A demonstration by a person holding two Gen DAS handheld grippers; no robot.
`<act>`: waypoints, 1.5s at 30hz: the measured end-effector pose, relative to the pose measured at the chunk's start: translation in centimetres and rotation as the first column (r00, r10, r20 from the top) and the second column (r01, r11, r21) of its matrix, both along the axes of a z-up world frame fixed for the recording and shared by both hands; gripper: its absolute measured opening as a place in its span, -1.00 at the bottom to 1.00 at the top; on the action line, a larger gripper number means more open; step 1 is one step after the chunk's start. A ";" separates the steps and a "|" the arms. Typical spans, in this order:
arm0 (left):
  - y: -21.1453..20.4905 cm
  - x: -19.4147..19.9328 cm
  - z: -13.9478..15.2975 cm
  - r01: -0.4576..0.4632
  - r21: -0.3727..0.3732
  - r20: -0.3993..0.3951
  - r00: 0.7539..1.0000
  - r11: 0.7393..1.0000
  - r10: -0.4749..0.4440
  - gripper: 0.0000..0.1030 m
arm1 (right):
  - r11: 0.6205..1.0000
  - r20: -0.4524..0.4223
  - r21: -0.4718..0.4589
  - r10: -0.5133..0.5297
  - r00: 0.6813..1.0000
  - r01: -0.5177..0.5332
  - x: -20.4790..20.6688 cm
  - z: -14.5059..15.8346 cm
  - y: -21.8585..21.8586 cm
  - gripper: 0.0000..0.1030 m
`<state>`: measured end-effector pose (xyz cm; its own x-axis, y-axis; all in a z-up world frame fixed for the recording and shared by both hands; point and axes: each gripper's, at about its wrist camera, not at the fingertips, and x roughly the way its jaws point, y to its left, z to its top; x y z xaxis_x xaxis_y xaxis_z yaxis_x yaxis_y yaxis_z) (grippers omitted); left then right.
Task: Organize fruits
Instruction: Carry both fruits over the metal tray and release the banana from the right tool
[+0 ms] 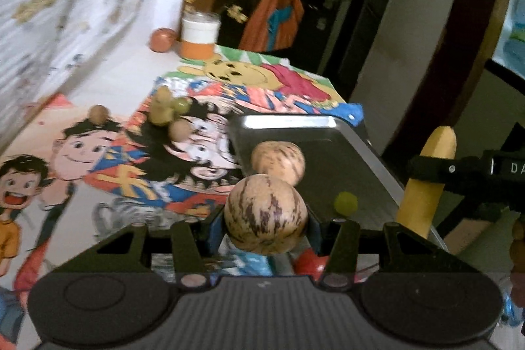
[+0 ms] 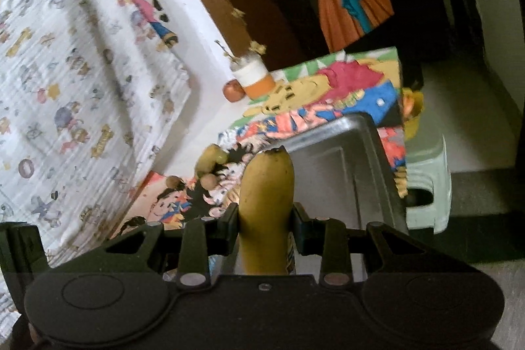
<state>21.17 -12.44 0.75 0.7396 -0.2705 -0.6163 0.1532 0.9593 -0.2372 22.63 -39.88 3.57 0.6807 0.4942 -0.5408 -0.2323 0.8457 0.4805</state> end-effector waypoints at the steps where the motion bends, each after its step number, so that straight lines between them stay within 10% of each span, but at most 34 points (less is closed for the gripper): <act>1: -0.5 0.3 -0.2 0.009 0.004 -0.005 1.000 1.000 -0.009 0.07 | 1.000 -0.013 0.009 0.000 1.000 0.000 0.0 -0.4 -0.3 -0.31; 22: -5.3 3.3 -2.1 0.120 0.117 -0.030 0.993 0.986 -0.117 0.07 | 0.984 -0.133 0.164 -0.047 0.990 0.069 3.0 -4.8 -2.7 -0.29; 45: -5.7 2.5 -1.8 0.125 0.116 -0.022 0.992 0.985 -0.124 0.29 | 0.990 -0.117 0.063 -0.117 0.986 0.125 3.2 -4.9 -2.3 -0.13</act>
